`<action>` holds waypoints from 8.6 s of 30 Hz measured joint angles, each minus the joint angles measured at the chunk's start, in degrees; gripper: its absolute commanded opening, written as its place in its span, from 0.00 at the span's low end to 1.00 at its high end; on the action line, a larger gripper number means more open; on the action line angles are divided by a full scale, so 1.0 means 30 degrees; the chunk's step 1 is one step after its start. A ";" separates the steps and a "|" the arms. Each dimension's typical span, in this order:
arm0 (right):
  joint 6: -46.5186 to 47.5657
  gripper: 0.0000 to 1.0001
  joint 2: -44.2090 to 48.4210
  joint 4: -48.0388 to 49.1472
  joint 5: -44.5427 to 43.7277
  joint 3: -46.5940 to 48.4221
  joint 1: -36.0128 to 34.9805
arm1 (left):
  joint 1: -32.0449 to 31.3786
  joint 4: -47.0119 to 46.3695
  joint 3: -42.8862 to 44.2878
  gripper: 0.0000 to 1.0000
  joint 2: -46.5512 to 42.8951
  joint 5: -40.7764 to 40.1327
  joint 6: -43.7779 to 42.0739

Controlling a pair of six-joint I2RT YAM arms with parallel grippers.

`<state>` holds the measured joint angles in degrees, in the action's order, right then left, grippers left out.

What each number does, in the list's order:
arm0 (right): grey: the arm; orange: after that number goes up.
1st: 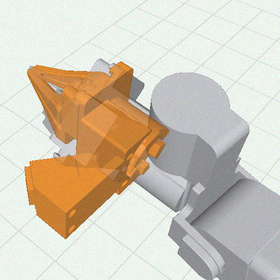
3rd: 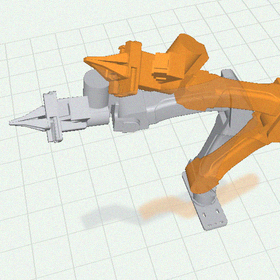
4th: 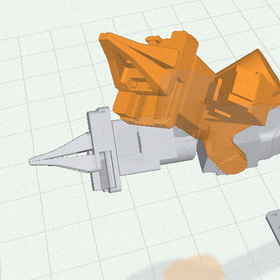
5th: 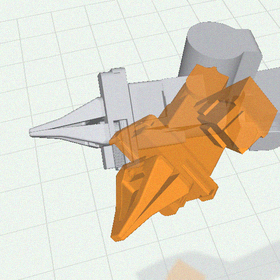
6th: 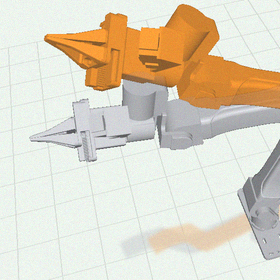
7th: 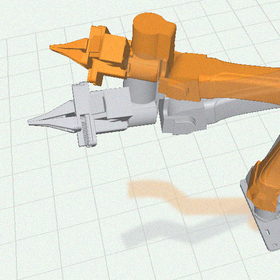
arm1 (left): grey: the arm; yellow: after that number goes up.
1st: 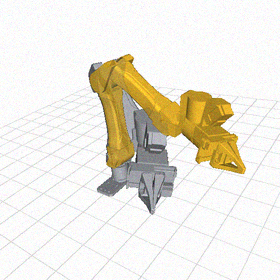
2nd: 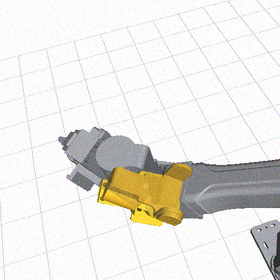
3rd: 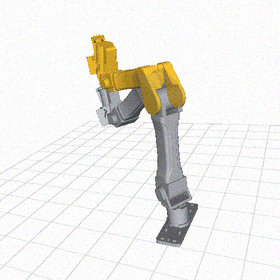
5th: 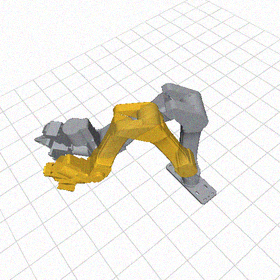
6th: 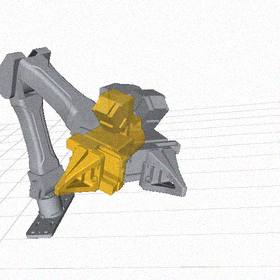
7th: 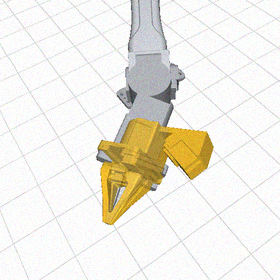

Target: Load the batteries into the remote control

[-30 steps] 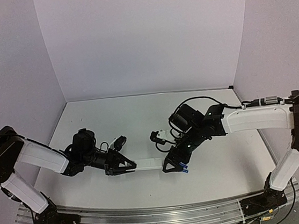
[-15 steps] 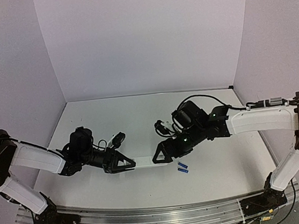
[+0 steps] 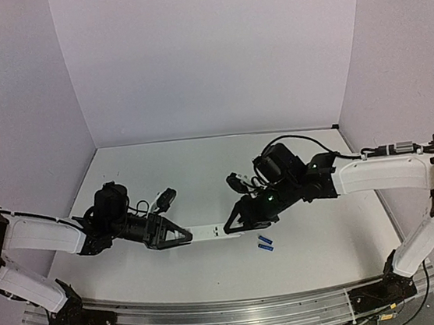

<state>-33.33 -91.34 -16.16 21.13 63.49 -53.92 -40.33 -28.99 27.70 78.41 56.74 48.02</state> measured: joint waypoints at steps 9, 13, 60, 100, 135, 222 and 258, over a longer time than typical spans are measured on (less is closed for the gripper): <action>-0.0196 0.00 0.0956 0.0410 -0.0309 -0.0535 -0.0039 | -0.0204 0.1044 0.0010 0.00 -0.1227 -0.0642 -0.0554; -0.0455 0.00 0.1204 -0.0161 -0.1030 -0.0817 0.0132 | -0.0273 0.2399 0.0022 0.00 -0.1652 -0.1753 -0.0818; -0.4726 0.45 0.3925 0.1468 -0.0205 -1.0859 0.9493 | -0.0189 1.2541 0.6875 0.99 0.7239 -0.5215 -0.3251; 0.4781 0.62 -0.0129 -0.5074 -0.5683 -0.1762 0.3563 | -0.0186 1.4287 0.6608 1.00 -0.4516 -1.9697 -0.2777; 0.8813 0.35 -0.4318 -0.5086 -0.6626 -0.0665 0.2459 | -0.0186 1.4127 0.6594 1.00 -0.1717 -1.8177 -0.3494; 2.2484 0.00 -1.1119 -1.3294 -1.0684 1.1758 -0.2746 | -0.0472 0.9048 0.3060 0.34 0.4632 -1.0418 -0.0553; 2.0641 0.00 -1.3323 -1.5485 -1.2482 1.4733 -0.3450 | -0.0935 0.7996 0.2735 0.19 0.4896 -1.0238 -0.0347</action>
<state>28.59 -131.30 -62.61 -16.31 107.69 -64.27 -43.13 -5.00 35.91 93.09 26.02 46.98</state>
